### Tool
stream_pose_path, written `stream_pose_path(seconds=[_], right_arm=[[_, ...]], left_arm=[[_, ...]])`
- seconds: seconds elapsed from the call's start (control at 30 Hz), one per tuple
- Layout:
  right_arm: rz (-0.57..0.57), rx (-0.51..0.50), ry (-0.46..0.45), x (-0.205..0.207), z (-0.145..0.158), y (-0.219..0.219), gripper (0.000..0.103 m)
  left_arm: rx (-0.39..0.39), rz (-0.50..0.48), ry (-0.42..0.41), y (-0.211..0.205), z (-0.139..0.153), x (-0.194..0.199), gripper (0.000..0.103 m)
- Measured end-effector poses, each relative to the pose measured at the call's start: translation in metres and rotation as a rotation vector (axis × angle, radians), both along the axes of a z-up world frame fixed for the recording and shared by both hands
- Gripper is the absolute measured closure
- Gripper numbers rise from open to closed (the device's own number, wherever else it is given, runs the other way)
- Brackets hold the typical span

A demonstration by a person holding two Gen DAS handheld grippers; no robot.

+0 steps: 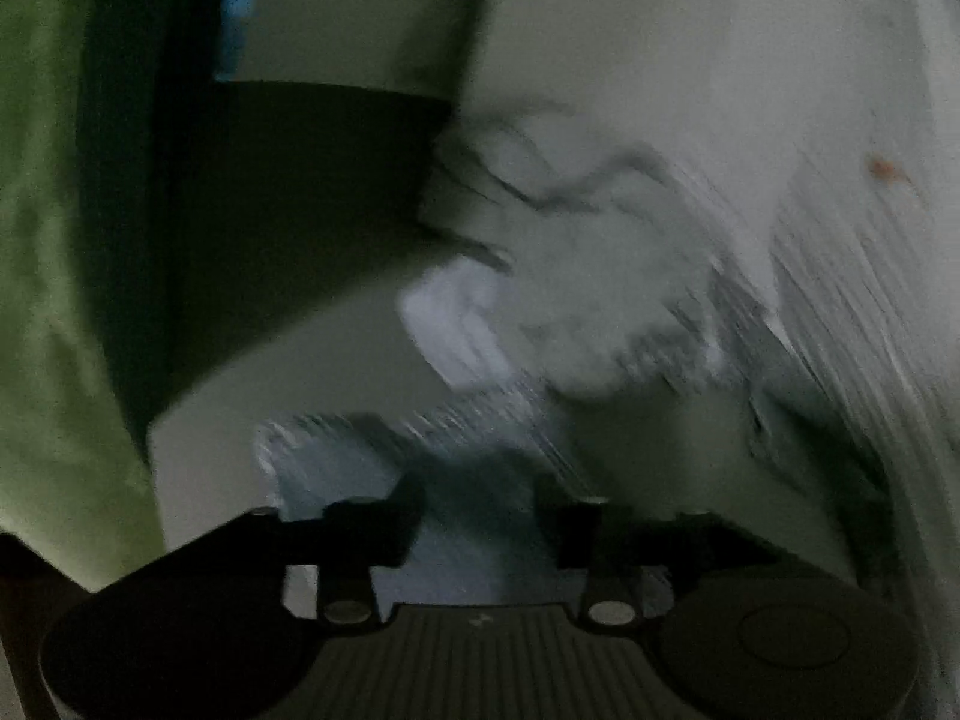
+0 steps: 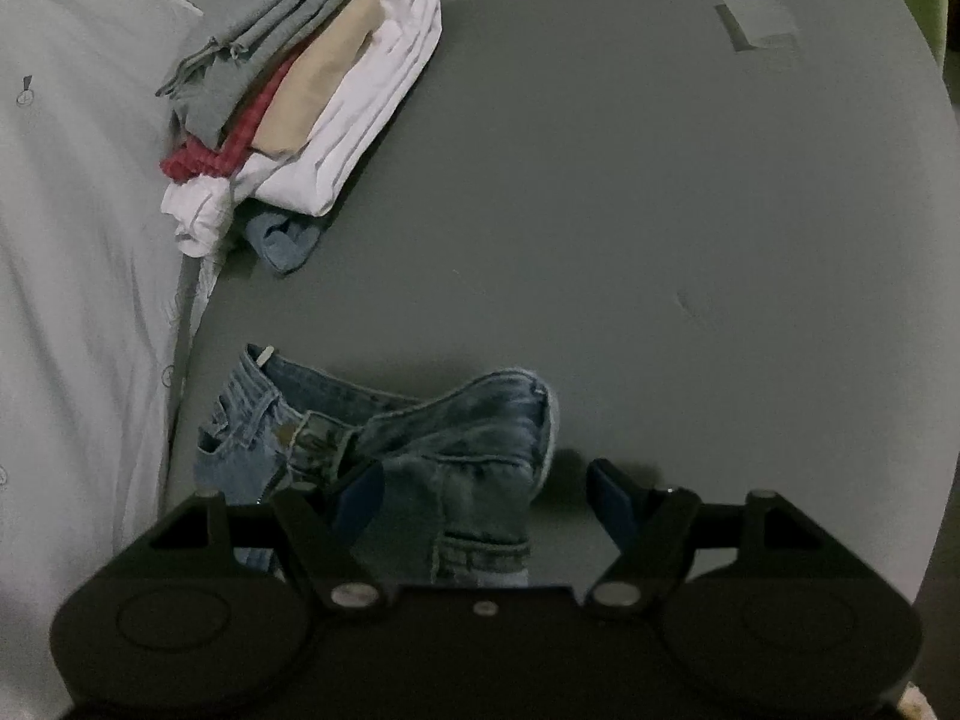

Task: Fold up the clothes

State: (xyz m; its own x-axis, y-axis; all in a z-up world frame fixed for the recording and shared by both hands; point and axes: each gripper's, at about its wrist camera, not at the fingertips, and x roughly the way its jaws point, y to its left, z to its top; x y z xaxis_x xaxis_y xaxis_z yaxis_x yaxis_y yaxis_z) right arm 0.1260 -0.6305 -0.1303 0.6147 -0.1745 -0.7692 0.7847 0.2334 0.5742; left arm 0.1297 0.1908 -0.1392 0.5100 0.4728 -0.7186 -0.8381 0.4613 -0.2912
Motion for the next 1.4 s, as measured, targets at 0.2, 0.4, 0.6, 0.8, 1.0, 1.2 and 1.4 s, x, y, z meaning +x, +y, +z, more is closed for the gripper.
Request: stream_pose_path(seconds=[0.2,0.4,0.6,0.8,1.0,1.2,1.4], right_arm=[[0.005,0.08,-0.079,0.012,-0.011,-0.005,0.03],[-0.017,0.095,-0.128,0.013,-0.02,-0.012,0.088],[-0.083,0.04,-0.198,0.003,-0.004,-0.035,0.092],[-0.001,-0.184,-0.117,-0.007,0.023,-0.067,0.091],[0.162,-0.369,0.117,0.009,0.031,-0.061,0.066],[0.273,-0.687,0.175,0.05,0.061,-0.051,0.038],[0.456,-0.647,0.05,0.138,0.046,-0.056,0.035]], left_arm=[[-0.086,-0.182,0.016,-0.045,-0.014,0.043,0.026],[-0.173,-0.328,0.073,-0.1,-0.039,0.069,0.024],[-0.165,-0.384,0.122,-0.139,-0.047,0.076,0.024],[-0.155,-0.402,0.151,-0.149,-0.048,0.077,0.023],[-0.105,-0.437,0.209,-0.166,-0.05,0.091,0.019],[-0.08,-0.497,0.25,-0.185,-0.055,0.124,0.013],[-0.019,-0.487,0.315,-0.199,-0.066,0.16,0.003]])
